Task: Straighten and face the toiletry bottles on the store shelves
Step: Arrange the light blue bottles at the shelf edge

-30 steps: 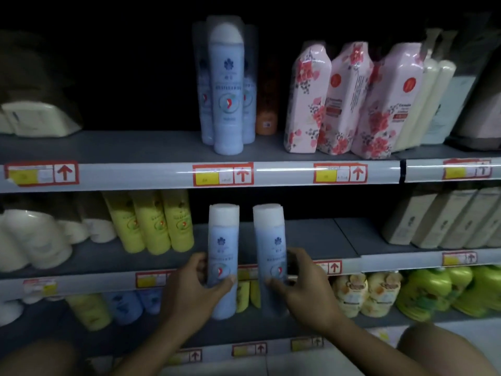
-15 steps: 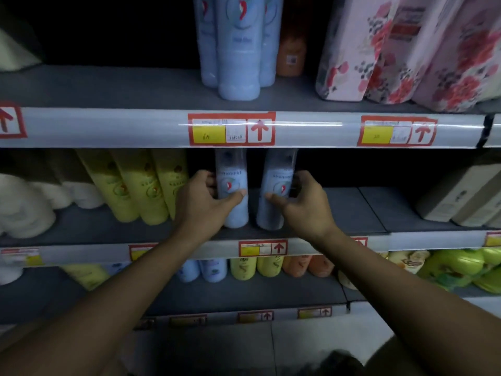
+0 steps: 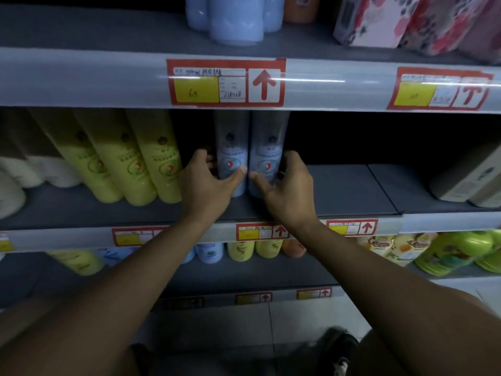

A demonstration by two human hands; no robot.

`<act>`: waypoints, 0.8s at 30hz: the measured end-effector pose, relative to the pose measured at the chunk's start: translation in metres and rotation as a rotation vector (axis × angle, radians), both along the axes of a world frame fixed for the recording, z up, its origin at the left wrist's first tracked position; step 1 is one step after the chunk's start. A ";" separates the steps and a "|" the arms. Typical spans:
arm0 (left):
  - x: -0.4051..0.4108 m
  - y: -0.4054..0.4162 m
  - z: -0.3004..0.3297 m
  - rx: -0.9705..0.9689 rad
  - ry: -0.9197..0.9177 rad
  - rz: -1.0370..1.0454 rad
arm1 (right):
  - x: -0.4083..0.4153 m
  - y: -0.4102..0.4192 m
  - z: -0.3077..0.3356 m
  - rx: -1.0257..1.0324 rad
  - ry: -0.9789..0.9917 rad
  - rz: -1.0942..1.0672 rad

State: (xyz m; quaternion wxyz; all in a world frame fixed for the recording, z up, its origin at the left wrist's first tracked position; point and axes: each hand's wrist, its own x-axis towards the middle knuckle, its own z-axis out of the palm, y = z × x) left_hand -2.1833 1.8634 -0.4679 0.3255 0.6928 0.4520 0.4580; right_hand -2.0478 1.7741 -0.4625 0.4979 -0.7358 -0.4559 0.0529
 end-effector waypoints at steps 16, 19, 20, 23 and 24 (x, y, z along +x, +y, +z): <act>0.005 0.013 -0.011 -0.037 0.042 0.019 | 0.006 0.012 -0.006 -0.103 0.036 -0.057; 0.007 0.015 -0.010 -0.038 0.040 0.033 | 0.007 0.018 -0.006 -0.119 0.021 -0.049; 0.007 0.015 -0.010 -0.036 0.038 0.038 | 0.008 0.020 -0.006 -0.123 0.020 -0.052; 0.008 0.017 -0.010 -0.032 0.022 0.048 | 0.007 0.025 -0.007 -0.131 0.025 -0.070; 0.008 0.017 -0.010 -0.030 0.014 0.053 | 0.007 0.027 -0.007 -0.131 0.030 -0.072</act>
